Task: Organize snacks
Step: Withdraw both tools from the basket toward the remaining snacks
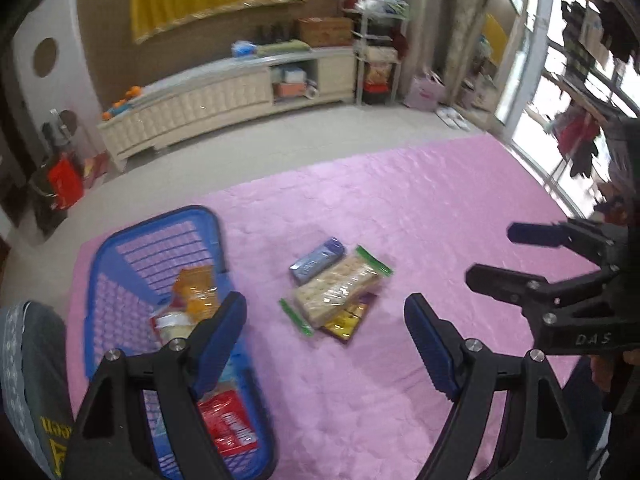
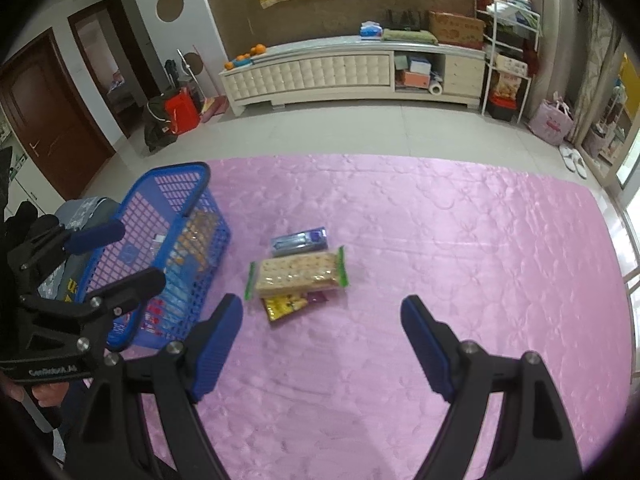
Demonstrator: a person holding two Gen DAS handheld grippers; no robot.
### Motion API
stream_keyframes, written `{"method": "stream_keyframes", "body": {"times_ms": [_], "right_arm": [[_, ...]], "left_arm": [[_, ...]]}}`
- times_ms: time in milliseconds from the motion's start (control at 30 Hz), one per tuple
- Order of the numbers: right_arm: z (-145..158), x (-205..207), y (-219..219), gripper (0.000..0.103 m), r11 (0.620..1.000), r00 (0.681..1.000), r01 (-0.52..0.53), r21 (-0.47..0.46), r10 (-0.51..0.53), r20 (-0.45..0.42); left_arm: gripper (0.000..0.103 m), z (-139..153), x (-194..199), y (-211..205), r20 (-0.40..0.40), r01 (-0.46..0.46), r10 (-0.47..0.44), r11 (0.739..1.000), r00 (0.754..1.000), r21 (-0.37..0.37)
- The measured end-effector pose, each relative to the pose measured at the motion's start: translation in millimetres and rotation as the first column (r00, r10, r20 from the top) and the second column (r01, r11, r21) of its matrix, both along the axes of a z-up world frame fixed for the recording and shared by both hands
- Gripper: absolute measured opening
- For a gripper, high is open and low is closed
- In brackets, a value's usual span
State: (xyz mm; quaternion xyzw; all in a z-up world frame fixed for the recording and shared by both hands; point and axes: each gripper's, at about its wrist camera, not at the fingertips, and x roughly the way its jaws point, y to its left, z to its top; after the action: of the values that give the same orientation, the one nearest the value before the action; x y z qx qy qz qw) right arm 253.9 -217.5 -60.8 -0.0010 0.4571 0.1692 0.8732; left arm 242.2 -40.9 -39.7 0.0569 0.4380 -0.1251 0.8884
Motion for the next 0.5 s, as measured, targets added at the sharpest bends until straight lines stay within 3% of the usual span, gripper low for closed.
{"method": "stream_keyframes", "body": {"times_ms": [200, 500], "right_arm": [[-16.2, 18.6, -14.5, 0.085, 1.0, 0.999, -0.012, -0.005, 0.012, -0.031], [-43.7, 39.1, -15.8, 0.085, 0.97, 0.974, -0.225, -0.089, 0.225, -0.011]], "left_arm": [[0.08, -16.2, 16.1, -14.5, -0.025, 0.005, -0.005, 0.999, 1.0, 0.033], [0.08, -46.6, 14.1, -33.8, -0.016, -0.053, 0.054, 0.997, 0.998, 0.056]]}}
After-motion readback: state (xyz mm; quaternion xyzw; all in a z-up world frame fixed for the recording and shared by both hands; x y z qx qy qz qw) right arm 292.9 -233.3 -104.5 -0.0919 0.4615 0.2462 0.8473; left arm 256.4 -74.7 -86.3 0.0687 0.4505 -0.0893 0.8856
